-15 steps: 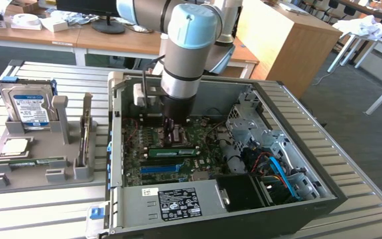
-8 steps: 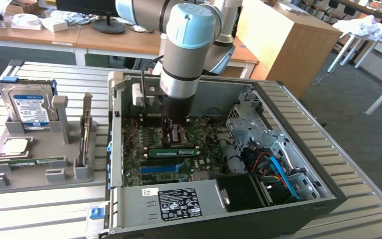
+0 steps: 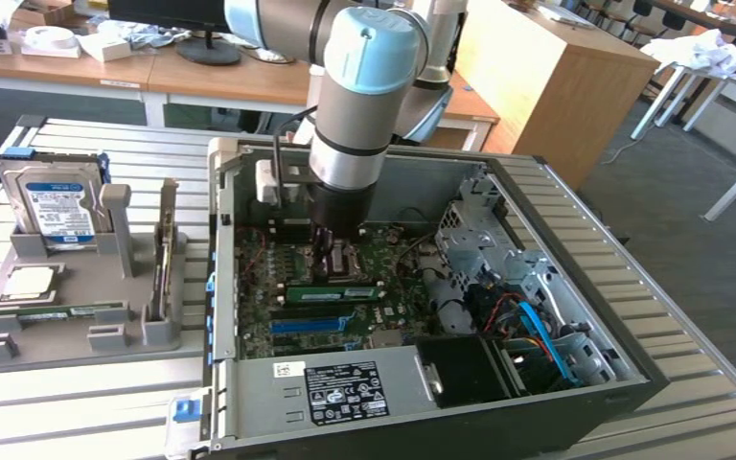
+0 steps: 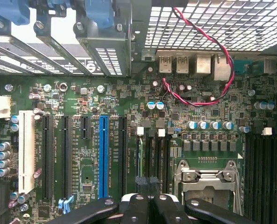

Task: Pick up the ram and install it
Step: 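Press down the ram until it locks into place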

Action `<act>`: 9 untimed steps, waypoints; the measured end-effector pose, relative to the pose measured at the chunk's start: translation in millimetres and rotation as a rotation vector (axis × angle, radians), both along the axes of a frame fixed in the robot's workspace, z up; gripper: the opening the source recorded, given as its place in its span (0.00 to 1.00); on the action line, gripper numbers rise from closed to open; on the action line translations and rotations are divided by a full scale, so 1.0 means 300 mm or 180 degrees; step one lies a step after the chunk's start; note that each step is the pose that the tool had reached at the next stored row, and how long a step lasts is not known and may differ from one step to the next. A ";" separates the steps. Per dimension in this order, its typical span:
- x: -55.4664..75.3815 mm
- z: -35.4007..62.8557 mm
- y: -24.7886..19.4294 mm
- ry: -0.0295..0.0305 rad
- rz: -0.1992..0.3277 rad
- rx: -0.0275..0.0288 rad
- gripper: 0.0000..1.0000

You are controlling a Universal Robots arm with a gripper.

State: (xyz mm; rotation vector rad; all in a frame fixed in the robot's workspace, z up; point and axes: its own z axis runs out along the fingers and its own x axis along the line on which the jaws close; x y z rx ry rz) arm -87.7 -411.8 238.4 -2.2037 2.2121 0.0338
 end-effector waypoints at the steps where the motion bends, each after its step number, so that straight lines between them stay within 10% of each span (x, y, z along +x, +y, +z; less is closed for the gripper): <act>1: 0.000 0.000 0.000 0.0000 0.0000 0.0000 0.10; 9: 0.000 -0.010 0.000 0.0000 0.0000 0.0000 0.10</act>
